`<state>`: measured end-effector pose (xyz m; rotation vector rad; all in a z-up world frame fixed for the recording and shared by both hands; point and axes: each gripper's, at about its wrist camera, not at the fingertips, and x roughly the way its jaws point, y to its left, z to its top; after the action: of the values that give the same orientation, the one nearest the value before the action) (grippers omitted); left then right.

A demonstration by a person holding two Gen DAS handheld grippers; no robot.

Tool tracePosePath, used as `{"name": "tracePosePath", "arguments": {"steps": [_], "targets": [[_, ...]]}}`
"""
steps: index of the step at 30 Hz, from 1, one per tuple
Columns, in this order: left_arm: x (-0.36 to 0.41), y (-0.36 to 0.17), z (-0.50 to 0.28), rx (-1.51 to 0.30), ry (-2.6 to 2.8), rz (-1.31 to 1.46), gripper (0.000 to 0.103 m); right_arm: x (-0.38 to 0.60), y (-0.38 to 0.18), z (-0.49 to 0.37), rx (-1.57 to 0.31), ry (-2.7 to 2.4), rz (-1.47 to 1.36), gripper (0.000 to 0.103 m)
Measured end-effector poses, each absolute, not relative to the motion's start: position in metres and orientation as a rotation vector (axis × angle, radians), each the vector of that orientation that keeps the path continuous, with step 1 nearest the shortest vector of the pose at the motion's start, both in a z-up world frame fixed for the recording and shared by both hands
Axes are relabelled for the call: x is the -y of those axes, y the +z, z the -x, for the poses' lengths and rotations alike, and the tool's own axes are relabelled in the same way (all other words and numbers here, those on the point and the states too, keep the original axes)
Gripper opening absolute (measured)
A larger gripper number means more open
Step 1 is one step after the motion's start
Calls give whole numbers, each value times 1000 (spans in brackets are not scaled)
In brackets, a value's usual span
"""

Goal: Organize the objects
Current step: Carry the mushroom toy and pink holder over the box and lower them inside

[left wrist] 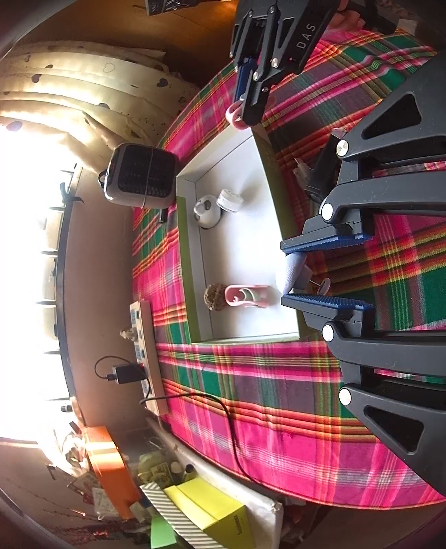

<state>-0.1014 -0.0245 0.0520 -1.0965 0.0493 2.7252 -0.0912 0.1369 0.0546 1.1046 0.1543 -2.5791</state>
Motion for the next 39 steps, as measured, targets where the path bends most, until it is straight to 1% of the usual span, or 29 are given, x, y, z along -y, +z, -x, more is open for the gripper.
{"name": "tracePosePath", "arguments": {"steps": [15,28,33,39], "targets": [[10,54,135,-67,2684,1099,22,-115,65,145,-172,-2494,-1094,18],[3,45,167,-65,2643,1122,22,-99,50,201,-147,-2347,-1160,18],[1,39,177,-72,2644,1136,22,-90,42,215,-184,-2342,-1195,18],[-4,31,187,-94,2623,1160,22,-84,31,231,-187,-2316,-1239,18]]}}
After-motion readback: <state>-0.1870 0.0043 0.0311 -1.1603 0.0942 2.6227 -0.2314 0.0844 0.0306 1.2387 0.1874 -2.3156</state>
